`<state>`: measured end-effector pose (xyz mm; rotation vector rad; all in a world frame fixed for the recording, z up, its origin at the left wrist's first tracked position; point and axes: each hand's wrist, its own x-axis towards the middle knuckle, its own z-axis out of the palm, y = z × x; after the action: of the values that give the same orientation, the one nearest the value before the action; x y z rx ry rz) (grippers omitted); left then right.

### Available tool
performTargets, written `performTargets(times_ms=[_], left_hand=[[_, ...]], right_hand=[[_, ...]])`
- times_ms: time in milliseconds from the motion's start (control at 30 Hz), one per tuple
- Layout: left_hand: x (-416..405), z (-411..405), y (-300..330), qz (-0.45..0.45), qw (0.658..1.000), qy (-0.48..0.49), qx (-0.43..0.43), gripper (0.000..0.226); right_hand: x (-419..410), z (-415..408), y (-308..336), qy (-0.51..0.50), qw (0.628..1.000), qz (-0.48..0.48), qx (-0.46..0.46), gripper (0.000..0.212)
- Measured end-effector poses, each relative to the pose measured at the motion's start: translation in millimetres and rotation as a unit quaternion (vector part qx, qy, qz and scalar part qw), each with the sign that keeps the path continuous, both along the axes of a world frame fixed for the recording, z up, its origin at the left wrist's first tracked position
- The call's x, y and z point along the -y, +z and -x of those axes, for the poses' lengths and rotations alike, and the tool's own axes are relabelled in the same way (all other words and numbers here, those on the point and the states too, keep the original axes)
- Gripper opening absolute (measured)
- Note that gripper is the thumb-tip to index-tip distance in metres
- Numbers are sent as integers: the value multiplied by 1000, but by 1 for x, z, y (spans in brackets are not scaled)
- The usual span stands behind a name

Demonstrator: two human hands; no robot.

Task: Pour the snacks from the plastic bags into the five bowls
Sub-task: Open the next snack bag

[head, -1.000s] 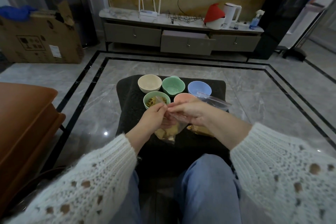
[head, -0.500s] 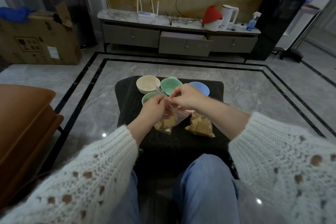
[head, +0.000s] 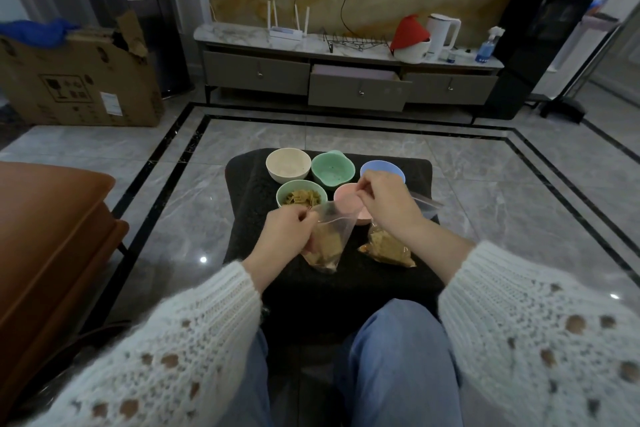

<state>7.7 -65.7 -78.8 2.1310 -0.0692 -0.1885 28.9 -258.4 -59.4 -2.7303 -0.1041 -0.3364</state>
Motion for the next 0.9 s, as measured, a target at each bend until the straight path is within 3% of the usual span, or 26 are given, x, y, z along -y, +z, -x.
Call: performTargets(times_ms=[100,167,267,333,467,567,667,733,900], left_hand=[[-11,-5,6,-94,993,-64,25,33],[-16,-7,13,-102,990,-99,17,32],[-29,-5,12,50,990,-109,-74,34],[-41,-5,-2,78,989,-76,-98,44],[-54,-1,-31,-29,998,-49,0,25],[-53,2,-42,-35,993,-116,-3,79],[-45,-2,-47,-67,980,-167,80,113],[-40,-5,-44,-47,978,-170,112,119],[-41,-7,-30,47,976,-146,154,99]], right_hand=[[2,-3,5,44,998,54,4,8],[1,-4,12,72,996,56,18,6],[-1,-2,27,110,994,18,8,2],[-5,2,36,145,989,30,4,2],[-20,7,58,190,980,57,15,4],[-28,6,80,204,976,74,20,3],[-32,8,98,227,971,71,18,9],[-35,12,107,241,969,58,13,16],[-44,28,127,245,969,-6,17,16]])
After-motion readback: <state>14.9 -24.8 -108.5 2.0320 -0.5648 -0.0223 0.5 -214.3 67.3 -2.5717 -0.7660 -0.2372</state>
